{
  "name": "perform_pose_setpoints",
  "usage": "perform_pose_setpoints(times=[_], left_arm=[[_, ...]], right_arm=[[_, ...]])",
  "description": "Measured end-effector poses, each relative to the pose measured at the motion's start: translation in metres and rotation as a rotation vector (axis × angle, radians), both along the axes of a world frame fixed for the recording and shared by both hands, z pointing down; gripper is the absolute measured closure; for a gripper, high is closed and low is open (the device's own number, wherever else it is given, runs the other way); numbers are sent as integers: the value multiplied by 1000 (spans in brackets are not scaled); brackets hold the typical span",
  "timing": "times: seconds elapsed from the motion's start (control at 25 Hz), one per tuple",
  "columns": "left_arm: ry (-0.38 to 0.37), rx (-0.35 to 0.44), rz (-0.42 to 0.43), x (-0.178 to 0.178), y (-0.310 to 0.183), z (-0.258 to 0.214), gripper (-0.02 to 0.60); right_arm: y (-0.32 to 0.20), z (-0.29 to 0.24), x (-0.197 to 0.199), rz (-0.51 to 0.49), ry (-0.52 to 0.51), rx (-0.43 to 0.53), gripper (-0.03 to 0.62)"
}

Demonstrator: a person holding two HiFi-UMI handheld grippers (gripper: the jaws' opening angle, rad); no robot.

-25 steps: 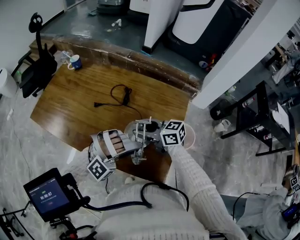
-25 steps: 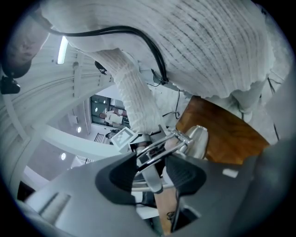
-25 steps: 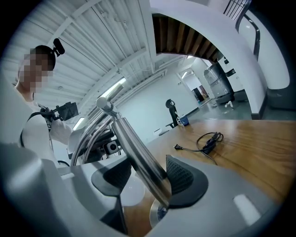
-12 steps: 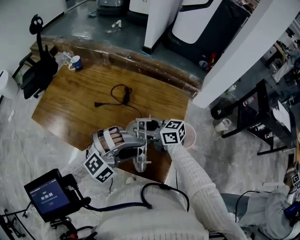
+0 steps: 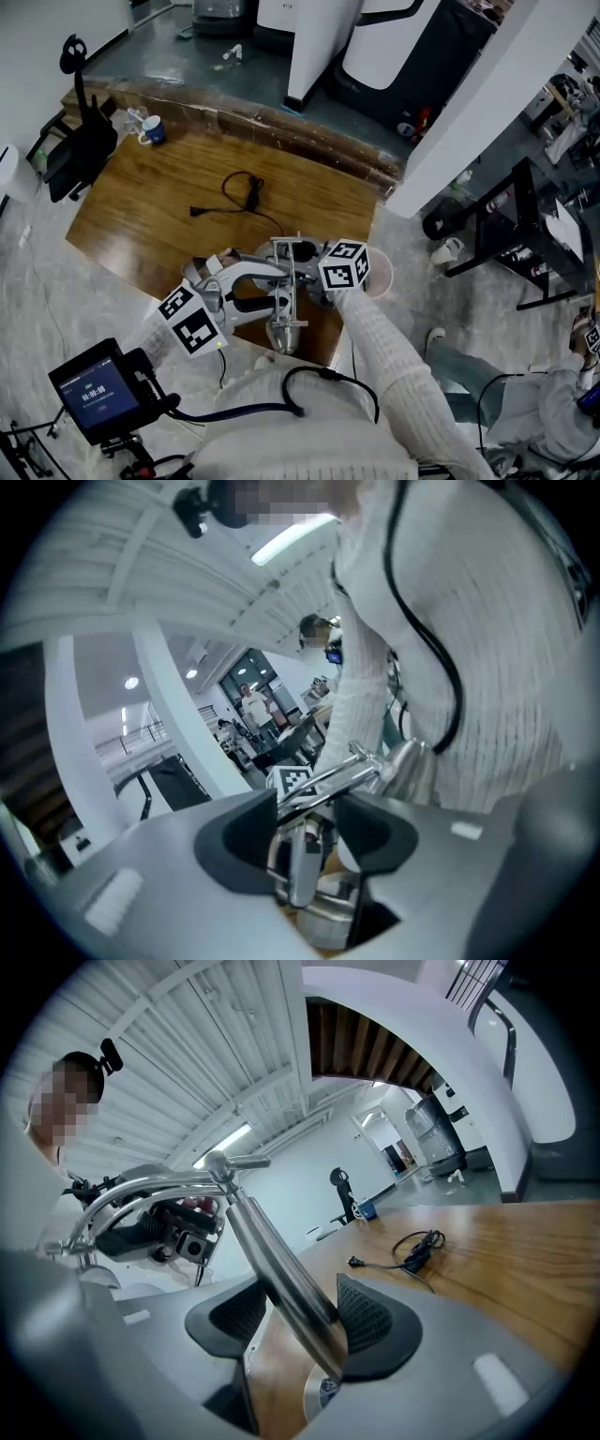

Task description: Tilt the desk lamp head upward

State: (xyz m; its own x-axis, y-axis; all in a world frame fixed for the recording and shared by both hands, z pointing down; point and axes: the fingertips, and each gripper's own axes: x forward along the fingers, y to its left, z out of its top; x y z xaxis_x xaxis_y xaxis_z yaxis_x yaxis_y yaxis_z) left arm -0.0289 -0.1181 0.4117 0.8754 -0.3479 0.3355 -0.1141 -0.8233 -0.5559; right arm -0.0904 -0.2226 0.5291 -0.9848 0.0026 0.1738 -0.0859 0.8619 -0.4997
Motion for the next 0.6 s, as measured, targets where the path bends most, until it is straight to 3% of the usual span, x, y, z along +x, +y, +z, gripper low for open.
perform_pose_setpoints(times=[0.36, 0.6], left_arm=[[249, -417, -22, -4, -28, -46, 390], [402, -626, -79, -11, -48, -63, 387]], right_arm=[[2, -2, 1, 5, -10, 4, 364], [5, -4, 0, 3, -24, 5, 364]])
